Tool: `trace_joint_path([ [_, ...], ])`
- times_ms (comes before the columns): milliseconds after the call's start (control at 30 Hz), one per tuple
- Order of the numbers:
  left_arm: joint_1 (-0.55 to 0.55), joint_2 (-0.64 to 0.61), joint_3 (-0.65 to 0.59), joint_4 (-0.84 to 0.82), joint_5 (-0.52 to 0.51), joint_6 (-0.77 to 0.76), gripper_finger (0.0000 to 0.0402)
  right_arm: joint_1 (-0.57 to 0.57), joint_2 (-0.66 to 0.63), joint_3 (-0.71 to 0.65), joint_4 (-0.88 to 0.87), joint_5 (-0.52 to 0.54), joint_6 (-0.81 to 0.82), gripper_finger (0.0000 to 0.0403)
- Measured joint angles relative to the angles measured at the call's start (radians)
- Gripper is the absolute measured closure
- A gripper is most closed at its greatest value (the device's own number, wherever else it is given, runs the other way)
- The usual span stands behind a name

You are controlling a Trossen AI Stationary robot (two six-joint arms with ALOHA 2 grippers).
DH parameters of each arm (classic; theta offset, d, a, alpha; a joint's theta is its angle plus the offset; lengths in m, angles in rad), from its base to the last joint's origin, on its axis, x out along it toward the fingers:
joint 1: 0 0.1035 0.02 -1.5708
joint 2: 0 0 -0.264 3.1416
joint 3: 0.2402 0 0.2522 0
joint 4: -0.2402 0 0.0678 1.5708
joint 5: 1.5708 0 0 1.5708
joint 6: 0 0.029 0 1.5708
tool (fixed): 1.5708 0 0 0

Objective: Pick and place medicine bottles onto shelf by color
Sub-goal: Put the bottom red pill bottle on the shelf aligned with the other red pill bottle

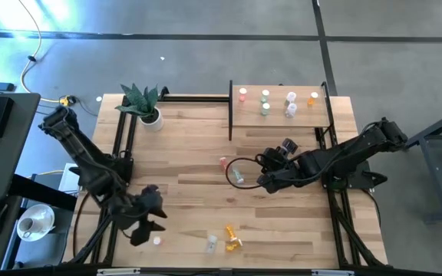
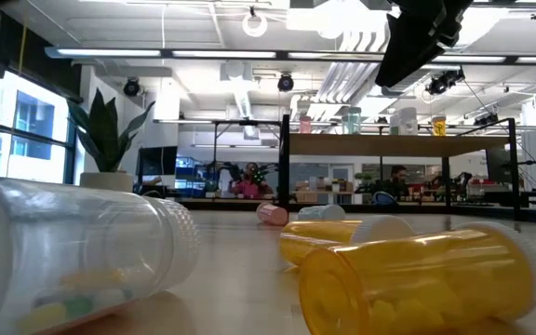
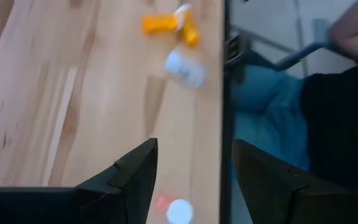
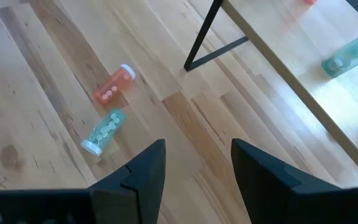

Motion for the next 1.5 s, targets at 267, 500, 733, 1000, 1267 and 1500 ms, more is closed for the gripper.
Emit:
trace_joint_path([
  [267,-0.089,-0.001,0.126,-0.023,-0.17,0.234,0.0206,0.0,0.004,0.0,0.001,-0.001,0.025,0.023],
  [500,-0.106,0.02,0.128,-0.018,-0.245,0.456,0.0206,0.0,0.004,0.0,0.001,-0.001,0.025,0.023],
  [733,-0.106,0.096,0.128,-0.018,-0.191,0.529,0.0206,0.0,0.004,0.0,0.001,-0.003,0.025,0.023],
  [1000,-0.133,0.18,0.128,-0.05,-0.066,0.383,0.0206,0.0,0.004,0.0,0.001,-0.004,0.024,0.023],
  [1267,-0.146,0.267,0.127,-0.113,-0.039,0.272,0.0206,0.0,0.004,0.0,0.001,-0.004,0.025,0.023],
  [1500,-0.157,0.323,0.127,-0.125,0.001,0.197,0.0206,0.0,0.004,0.0,0.0,-0.004,0.025,0.023],
])
